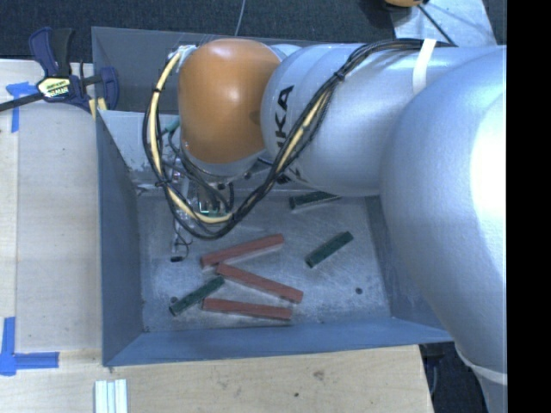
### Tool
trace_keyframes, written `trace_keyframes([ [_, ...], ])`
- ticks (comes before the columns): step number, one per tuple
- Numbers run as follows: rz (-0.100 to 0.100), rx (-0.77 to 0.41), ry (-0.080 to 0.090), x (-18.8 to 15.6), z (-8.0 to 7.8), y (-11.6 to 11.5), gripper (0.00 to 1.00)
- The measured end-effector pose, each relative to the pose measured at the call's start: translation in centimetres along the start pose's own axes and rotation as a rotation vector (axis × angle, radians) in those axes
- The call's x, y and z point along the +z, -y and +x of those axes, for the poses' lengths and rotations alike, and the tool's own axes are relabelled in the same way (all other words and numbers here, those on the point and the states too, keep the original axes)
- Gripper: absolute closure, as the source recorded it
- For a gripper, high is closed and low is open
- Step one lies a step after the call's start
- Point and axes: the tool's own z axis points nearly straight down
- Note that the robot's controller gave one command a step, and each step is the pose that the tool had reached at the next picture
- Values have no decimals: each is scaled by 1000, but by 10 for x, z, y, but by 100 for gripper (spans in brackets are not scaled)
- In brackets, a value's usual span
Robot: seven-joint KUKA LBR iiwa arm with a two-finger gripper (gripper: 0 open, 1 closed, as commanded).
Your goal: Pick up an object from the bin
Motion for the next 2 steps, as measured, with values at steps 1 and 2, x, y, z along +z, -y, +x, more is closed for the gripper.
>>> trace_keyframes([
  [1,-2,3,8,-5,-2,1,0],
  [2,-5,-133,16,26,17,36,0],
])
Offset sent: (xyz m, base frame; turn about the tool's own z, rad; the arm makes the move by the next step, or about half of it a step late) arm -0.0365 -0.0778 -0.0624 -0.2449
